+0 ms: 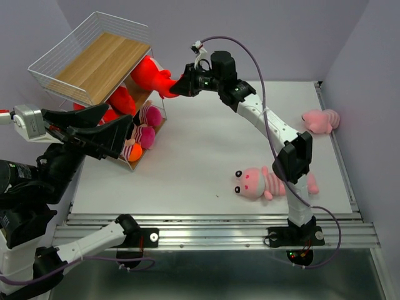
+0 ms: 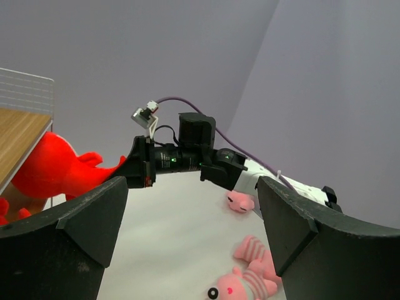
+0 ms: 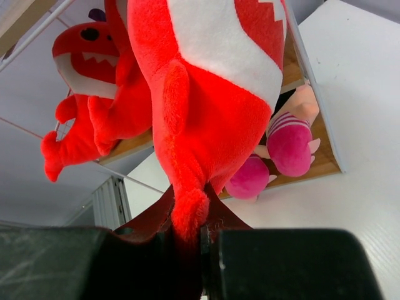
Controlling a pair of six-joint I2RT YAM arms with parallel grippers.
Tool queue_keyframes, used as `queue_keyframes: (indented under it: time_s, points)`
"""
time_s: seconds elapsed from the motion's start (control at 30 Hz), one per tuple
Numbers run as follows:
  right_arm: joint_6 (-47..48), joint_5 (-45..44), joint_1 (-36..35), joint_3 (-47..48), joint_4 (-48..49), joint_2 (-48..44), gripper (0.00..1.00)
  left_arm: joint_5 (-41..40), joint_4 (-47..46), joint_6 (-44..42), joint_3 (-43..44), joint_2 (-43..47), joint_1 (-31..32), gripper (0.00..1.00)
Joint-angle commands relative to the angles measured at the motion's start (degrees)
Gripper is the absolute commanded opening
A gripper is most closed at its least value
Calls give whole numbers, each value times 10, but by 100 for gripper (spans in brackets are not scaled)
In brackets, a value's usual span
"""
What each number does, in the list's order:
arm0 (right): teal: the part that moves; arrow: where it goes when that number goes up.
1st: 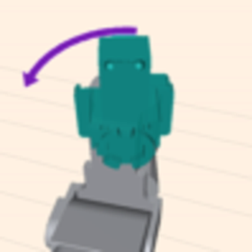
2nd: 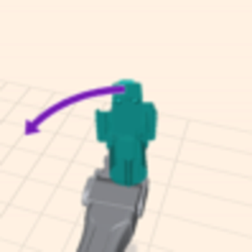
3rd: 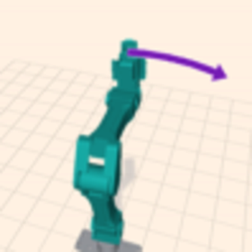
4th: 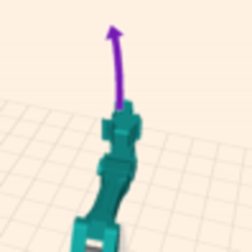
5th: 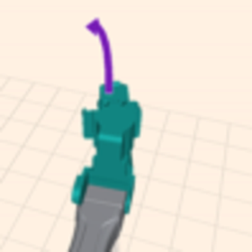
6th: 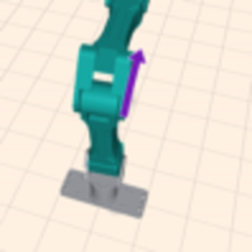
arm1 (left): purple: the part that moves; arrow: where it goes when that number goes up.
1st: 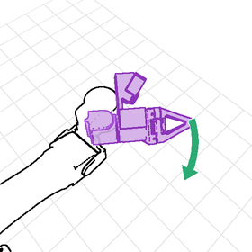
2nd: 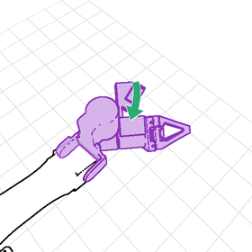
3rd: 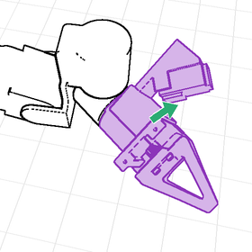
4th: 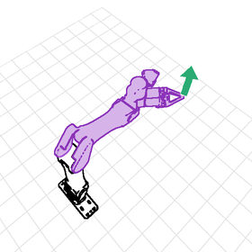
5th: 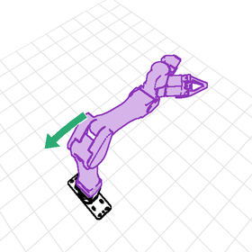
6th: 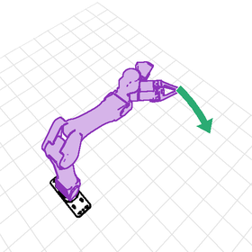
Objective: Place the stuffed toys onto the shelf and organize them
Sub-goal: Place the stuffed toy onto shelf
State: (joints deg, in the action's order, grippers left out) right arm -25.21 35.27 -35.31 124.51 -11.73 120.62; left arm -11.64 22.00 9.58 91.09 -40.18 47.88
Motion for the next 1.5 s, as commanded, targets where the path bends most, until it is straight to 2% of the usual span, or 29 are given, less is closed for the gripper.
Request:
queue_keyframes:
  time_s: [0.0, 0.2, 0.5, 0.97, 1.07, 1.47]
  points:
    - [-12, -33, -14, 54, 59, 17, 1, -20, -10, -16, -1, 11, 0, 95]
    - [-21, -63, -32, 93, 71, 55, 1, -32, -19, -11, -28, 28, 0, 95]
    - [-48, -117, -32, 93, 101, 86, 1, -39, -42, -2, -72, 56, 0, 95]
    - [-71, -112, -32, 102, 102, 110, 1, -42, -55, -4, -98, 66, 0, 95]
    - [-84, -107, -32, 76, 150, 100, 1, -41, -61, -2, -107, 76, 0, 96]
    - [-71, -156, -59, 94, 204, 122, 9, -40, -51, 2, -109, 111, 0, 96]
